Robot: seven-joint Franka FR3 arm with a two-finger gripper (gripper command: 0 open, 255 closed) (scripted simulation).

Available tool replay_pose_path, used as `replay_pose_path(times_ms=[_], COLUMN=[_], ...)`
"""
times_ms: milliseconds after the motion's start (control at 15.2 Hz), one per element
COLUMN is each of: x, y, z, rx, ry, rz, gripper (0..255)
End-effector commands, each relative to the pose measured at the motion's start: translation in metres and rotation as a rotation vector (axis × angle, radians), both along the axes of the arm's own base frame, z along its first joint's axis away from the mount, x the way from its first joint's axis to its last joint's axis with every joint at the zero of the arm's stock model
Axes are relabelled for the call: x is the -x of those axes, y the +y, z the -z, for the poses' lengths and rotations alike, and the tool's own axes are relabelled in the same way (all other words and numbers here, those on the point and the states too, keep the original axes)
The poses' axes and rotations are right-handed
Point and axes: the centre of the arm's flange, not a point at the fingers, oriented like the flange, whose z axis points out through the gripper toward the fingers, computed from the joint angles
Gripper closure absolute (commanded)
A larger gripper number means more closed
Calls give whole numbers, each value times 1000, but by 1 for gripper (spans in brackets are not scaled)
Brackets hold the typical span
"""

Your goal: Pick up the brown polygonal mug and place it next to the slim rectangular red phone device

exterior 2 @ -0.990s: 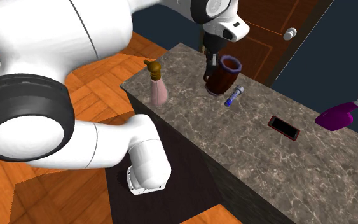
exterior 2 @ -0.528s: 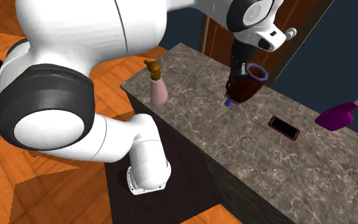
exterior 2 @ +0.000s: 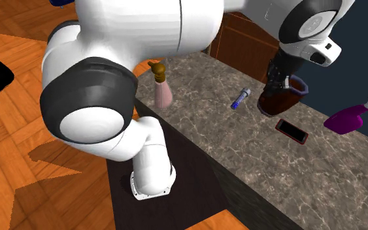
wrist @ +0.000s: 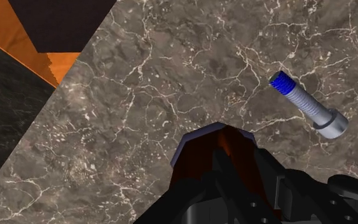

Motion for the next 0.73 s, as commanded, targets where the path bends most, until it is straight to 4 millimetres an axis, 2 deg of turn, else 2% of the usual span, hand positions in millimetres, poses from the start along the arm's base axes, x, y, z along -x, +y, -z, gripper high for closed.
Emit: replay_pose_path(times_ms=[0, 594, 660], x=[-19, -98, -113], y=[-19, -107, -123], z=[-4, -5, -5], rx=[1, 1, 1], ry=[-2, -2, -2], rz=[0, 0, 0], gripper=[255, 255, 255])
